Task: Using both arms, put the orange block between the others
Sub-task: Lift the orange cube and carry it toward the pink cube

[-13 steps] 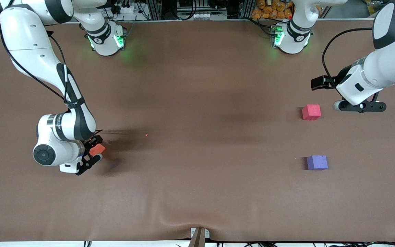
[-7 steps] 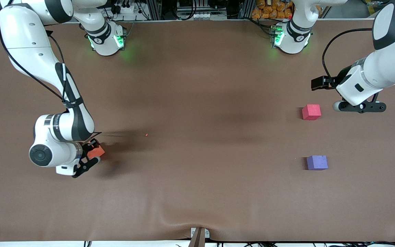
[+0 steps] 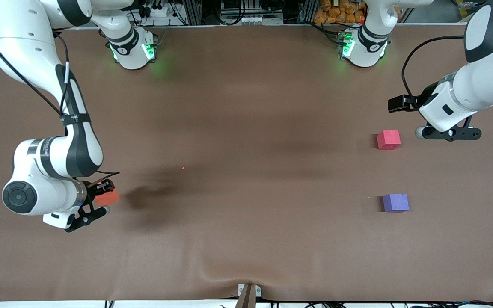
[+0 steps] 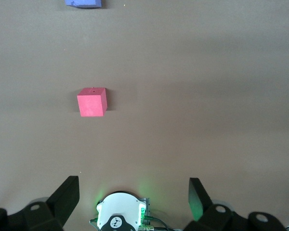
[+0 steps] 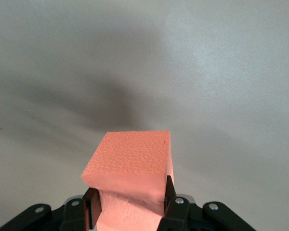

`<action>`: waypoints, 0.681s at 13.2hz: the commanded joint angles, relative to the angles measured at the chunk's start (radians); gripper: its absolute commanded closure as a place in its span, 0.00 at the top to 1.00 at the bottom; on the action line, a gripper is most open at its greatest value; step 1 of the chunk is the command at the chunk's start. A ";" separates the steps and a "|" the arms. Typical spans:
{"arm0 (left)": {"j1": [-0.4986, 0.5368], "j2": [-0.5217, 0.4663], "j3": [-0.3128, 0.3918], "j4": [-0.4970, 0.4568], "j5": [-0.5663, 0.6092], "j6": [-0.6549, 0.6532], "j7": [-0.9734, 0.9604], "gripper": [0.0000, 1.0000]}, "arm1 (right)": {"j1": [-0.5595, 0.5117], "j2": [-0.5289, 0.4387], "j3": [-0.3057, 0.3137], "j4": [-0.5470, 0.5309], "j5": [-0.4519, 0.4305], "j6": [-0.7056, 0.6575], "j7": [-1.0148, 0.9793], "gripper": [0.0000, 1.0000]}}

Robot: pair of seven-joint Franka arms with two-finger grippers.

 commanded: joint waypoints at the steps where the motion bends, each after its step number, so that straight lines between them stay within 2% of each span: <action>1: 0.000 -0.004 -0.005 -0.009 0.026 0.008 -0.019 1.00 | 0.043 -0.026 -0.001 0.010 0.000 -0.026 0.095 0.54; 4: -0.001 -0.004 -0.005 -0.011 0.026 0.009 -0.019 1.00 | 0.078 -0.048 0.016 0.030 0.021 -0.084 0.124 0.54; 7: -0.003 -0.002 -0.005 -0.012 0.026 0.009 -0.019 1.00 | 0.092 -0.060 0.033 0.040 0.156 -0.115 0.197 0.56; 9: -0.003 -0.002 -0.005 -0.017 0.026 0.009 -0.019 1.00 | 0.111 -0.074 0.059 0.040 0.170 -0.124 0.243 0.56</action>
